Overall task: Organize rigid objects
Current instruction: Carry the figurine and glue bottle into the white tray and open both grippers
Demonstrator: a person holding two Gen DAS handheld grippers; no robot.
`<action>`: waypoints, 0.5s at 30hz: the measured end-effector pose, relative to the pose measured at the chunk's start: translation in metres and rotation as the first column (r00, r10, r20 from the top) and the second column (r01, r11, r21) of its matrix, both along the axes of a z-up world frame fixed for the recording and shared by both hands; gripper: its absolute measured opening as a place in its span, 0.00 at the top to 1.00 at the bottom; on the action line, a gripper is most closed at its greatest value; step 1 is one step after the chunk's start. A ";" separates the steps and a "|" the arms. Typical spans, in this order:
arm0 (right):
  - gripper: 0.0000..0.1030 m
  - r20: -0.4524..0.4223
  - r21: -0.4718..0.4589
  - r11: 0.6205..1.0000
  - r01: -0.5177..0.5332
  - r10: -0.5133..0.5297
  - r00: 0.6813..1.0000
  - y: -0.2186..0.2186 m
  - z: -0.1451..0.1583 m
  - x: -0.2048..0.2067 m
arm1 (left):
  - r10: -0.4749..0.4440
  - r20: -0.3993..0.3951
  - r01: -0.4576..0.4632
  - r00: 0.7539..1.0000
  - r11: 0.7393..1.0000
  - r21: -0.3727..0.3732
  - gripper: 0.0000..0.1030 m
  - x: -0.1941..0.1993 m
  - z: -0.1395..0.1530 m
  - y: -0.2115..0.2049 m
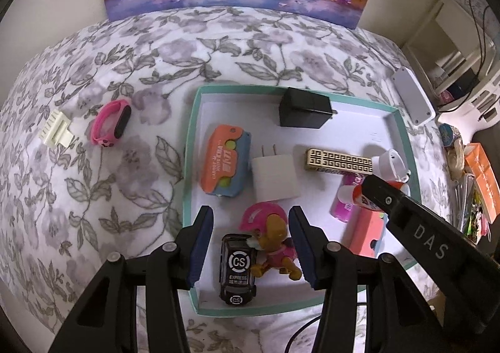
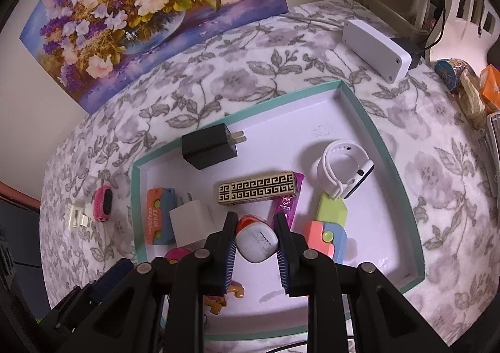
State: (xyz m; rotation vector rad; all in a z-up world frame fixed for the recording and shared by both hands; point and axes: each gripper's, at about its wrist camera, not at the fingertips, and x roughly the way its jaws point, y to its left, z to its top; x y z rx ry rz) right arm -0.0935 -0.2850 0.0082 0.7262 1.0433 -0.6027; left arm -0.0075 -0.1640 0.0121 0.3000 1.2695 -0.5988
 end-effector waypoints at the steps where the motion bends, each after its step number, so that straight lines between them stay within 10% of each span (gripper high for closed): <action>1: 0.75 -0.005 0.002 1.000 -0.001 0.001 1.000 0.000 -0.001 0.001 | 0.005 0.001 -0.005 1.000 1.000 0.003 0.50 0.001 0.000 0.000; 15: 0.63 -0.019 0.002 1.000 0.018 -0.018 1.000 0.000 -0.002 0.000 | 0.058 -0.004 -0.058 0.998 0.998 0.029 0.47 0.010 -0.003 0.008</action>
